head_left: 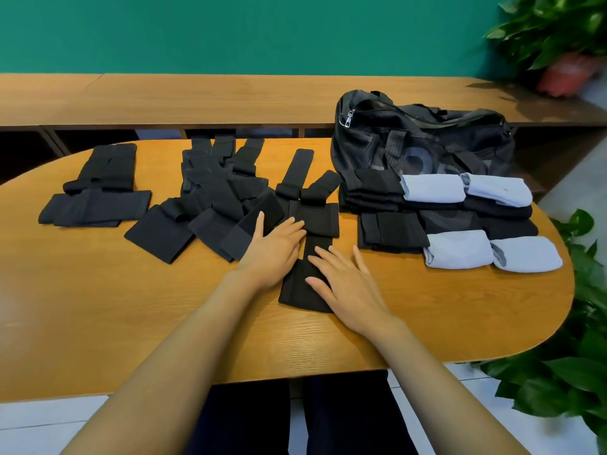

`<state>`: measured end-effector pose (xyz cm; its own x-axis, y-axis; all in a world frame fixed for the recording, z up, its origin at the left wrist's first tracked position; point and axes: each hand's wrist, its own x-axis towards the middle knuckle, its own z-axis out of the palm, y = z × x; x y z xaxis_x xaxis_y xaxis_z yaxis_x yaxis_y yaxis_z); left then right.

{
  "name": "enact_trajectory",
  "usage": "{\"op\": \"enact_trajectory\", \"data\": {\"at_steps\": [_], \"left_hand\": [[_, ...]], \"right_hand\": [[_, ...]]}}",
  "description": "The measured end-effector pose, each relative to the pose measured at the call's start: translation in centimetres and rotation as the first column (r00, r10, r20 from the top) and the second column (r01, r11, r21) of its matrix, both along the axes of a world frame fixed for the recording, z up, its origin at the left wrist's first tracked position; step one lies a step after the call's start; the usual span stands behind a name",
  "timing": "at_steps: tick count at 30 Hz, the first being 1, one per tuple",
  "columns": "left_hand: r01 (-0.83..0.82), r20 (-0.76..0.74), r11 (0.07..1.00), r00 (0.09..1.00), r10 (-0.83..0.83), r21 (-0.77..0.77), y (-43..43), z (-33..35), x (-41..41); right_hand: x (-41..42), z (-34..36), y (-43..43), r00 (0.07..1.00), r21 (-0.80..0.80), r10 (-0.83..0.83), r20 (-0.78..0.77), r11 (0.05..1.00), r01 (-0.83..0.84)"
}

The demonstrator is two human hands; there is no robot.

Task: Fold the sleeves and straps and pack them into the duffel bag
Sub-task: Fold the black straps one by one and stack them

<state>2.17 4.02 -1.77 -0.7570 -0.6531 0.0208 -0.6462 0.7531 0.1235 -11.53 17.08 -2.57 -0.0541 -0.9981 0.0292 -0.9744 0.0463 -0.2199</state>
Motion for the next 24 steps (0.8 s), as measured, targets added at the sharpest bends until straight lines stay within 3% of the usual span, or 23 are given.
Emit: {"op": "enact_trajectory", "data": {"at_steps": [10,24], "left_hand": [[-0.114,0.125,0.99,0.984,0.124,-0.086,-3.2,0.2,-2.0],[-0.21,0.077,0.975,0.974,0.215,-0.069,-3.5,-0.2,-2.4]], "right_hand": [[-0.6,0.4,1.5,0.999,0.002,0.036,0.025,0.999,-0.036],[-1.0,-0.2,3.6,0.996,-0.105,0.084,0.042,0.991,-0.08]]}}
